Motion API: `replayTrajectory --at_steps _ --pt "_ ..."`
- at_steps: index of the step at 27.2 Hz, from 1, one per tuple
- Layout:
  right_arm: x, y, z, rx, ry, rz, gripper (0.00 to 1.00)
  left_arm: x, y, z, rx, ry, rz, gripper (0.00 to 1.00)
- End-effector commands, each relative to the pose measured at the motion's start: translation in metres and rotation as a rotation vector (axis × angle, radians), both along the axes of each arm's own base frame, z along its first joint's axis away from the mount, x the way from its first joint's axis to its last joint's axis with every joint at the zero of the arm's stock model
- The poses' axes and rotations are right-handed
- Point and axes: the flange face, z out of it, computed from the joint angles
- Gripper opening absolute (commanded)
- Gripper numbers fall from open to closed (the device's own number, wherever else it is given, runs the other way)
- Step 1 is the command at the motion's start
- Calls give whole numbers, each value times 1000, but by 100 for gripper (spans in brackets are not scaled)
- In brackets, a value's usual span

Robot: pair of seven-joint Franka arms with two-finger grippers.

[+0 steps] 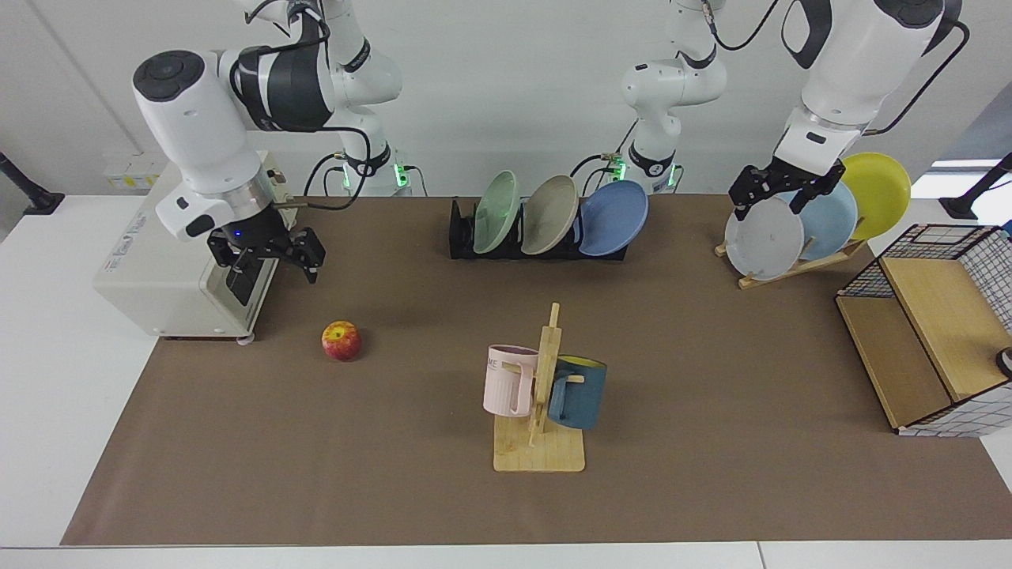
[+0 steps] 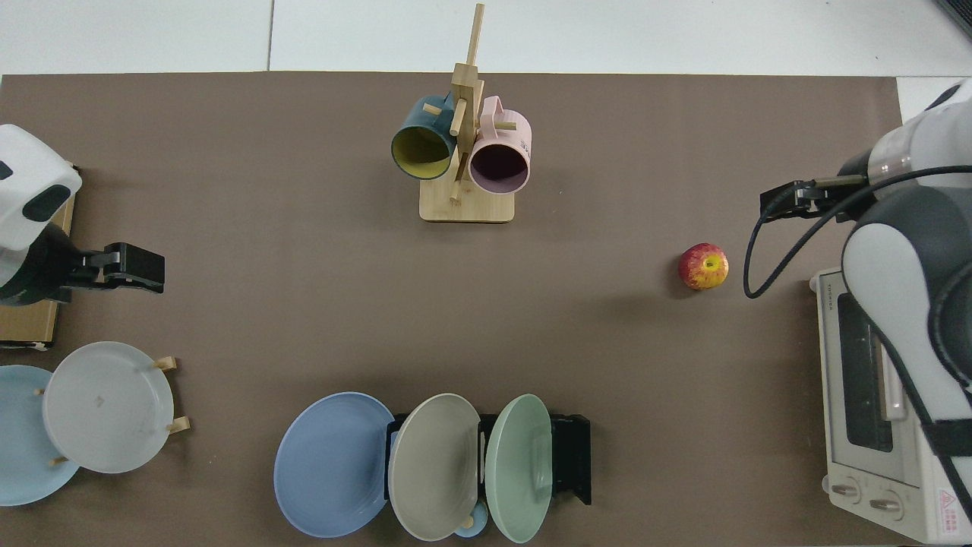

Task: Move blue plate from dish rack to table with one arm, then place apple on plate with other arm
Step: 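Reach the right gripper toward the apple while the left gripper moves forward, then grasp the apple with the right gripper while the left gripper reaches the rack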

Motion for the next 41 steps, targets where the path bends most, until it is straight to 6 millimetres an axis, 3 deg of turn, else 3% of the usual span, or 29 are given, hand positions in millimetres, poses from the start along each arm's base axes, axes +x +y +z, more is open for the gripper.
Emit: replayTrajectory --at_steps 1,6,10,14,16,20,25,29,37,39,41 --pt "20 5 -52 -7 5 -30 100 -9 -8 -6 -14 30 -11 100" --pt "25 8 -87 -10 41 -48 100 -44 -51 -39 -30 -16 -7 100" --pt "21 18 -122 -7 25 -31 100 -90 -91 -77 -6 -4 -40 100" --pt "16 20 -155 -7 25 -31 100 -134 -105 -102 19 -4 -73 100" --pt "15 20 -164 -7 22 -31 100 -148 -108 -116 33 6 -87 100" --pt "12 20 -182 -9 51 -30 100 -167 -135 -160 77 20 -114 100" --pt "8 18 -202 -11 69 -35 100 -178 -132 -174 95 58 -118 100" --pt "4 18 -216 -11 57 -33 100 -191 -147 -209 123 76 -143 100" --pt "-3 18 -235 -17 81 -29 100 -196 -149 -213 138 96 -133 100" --pt "-4 18 -239 -17 86 -29 100 -197 -150 -213 141 101 -135 89" --pt "-4 18 -239 -18 84 -25 92 -198 -150 -214 144 109 -141 64"
